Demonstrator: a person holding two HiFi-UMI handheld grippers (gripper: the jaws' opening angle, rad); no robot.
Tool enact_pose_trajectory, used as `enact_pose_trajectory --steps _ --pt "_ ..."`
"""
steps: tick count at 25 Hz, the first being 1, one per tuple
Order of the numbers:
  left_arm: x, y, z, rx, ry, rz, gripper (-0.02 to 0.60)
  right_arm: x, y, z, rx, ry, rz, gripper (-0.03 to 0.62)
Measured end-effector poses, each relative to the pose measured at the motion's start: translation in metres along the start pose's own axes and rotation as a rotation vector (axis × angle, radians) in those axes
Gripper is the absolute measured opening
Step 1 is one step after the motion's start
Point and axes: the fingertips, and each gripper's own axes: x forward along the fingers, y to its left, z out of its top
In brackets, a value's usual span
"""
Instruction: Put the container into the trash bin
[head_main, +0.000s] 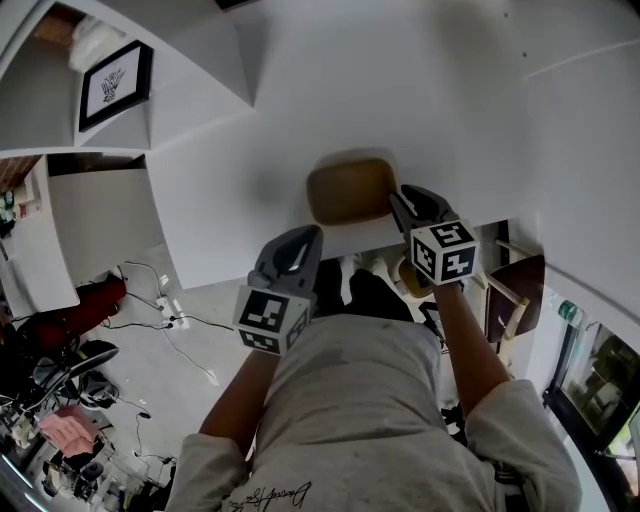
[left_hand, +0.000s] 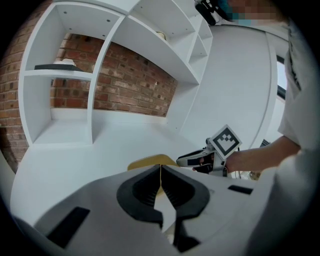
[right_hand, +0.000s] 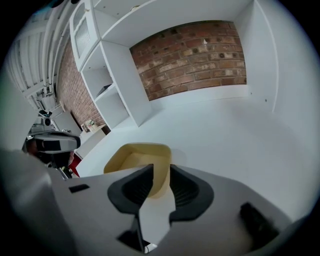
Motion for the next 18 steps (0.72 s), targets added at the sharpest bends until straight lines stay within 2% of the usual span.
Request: enact_pose_trajectory --steps 18 --pt "0.002 0.007 -0.008 -0.032 0.014 -0.002 0.017 0.022 -0.007 -0.013 0.031 0.076 -0.028 0.114"
